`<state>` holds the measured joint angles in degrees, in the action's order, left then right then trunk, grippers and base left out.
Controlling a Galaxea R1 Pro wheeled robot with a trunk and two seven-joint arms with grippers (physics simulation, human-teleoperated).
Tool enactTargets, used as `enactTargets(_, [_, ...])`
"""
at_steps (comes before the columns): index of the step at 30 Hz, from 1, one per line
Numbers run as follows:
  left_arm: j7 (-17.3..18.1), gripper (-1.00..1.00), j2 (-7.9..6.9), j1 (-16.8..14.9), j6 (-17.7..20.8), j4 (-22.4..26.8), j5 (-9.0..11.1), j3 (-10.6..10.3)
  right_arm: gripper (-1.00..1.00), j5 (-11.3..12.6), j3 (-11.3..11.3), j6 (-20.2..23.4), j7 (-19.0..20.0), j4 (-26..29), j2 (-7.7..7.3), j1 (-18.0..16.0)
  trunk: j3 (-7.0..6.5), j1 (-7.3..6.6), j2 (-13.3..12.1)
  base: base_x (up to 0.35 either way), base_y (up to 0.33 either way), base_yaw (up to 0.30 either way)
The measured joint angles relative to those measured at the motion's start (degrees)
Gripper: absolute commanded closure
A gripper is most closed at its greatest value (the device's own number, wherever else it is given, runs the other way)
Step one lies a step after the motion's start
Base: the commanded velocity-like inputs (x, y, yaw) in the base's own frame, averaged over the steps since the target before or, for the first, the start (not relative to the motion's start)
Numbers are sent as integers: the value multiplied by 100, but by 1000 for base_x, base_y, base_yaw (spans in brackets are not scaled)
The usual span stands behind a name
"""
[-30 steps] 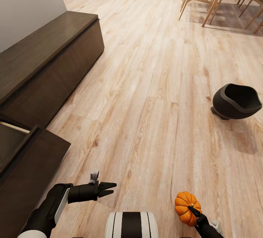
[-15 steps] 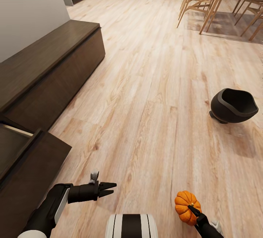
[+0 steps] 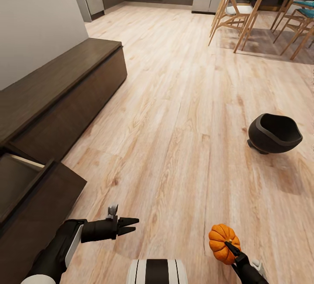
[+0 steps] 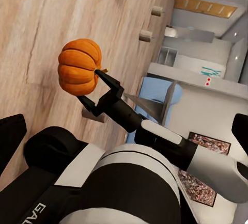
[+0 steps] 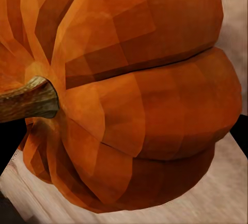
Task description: Place each of the two pumpkins and all three candles from the living room inside a cabinet in the living room (use any cabinet), then make sure every cabinet is closed, and position the cauldron so it is next to a table in the living room.
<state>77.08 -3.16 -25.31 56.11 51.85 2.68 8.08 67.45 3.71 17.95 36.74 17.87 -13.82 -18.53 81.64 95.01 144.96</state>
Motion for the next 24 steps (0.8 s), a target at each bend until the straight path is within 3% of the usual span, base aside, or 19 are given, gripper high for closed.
enactTargets(24, [-17, -100, 8, -3, 8, 32, -14, -18, 100, 7, 0, 58, -25, 0, -8, 0, -532, -62, -32, 0, 0, 0])
